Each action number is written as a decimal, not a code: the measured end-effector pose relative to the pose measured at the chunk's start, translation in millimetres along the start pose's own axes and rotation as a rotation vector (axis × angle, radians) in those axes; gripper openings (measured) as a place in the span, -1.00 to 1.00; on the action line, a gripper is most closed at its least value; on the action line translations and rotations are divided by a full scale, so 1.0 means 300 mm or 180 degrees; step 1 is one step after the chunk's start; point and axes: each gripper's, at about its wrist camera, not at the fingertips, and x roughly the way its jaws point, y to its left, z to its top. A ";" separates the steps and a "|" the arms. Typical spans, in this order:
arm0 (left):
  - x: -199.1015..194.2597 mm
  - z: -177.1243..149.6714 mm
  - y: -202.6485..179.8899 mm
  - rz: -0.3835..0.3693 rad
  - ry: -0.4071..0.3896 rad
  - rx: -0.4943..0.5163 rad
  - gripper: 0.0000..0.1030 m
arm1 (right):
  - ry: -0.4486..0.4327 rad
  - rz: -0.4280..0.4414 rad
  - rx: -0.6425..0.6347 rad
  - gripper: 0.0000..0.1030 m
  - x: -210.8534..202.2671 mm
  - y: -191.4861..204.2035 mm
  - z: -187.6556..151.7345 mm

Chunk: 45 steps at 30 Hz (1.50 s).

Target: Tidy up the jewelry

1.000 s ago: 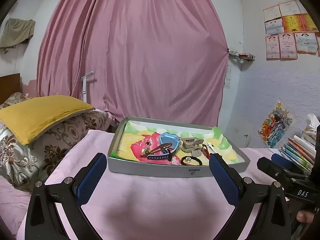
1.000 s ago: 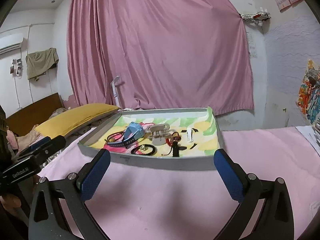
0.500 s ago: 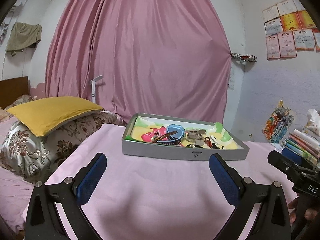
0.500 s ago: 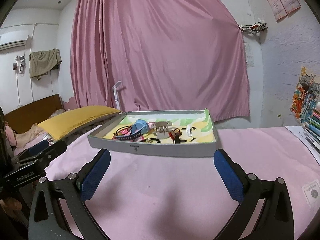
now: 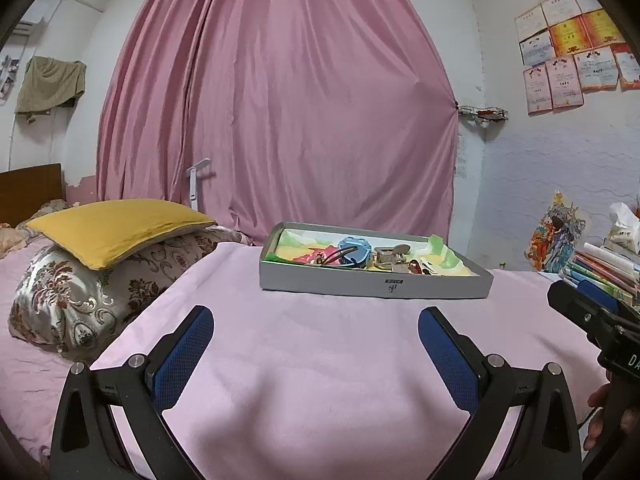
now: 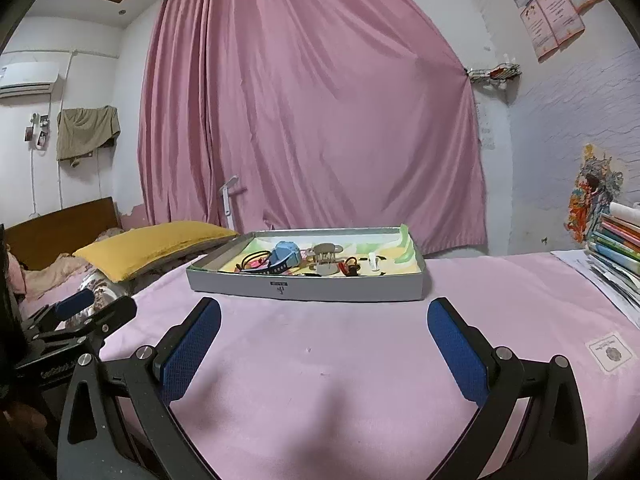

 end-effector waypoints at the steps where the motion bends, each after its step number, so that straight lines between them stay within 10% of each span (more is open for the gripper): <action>1: -0.008 -0.006 0.003 0.0009 -0.0011 -0.0005 0.99 | -0.0016 -0.0005 -0.0006 0.97 -0.005 0.003 -0.005; 45: -0.026 -0.096 0.046 0.0108 0.0021 0.0015 0.99 | -0.0026 -0.0224 -0.0059 0.97 -0.003 -0.010 -0.134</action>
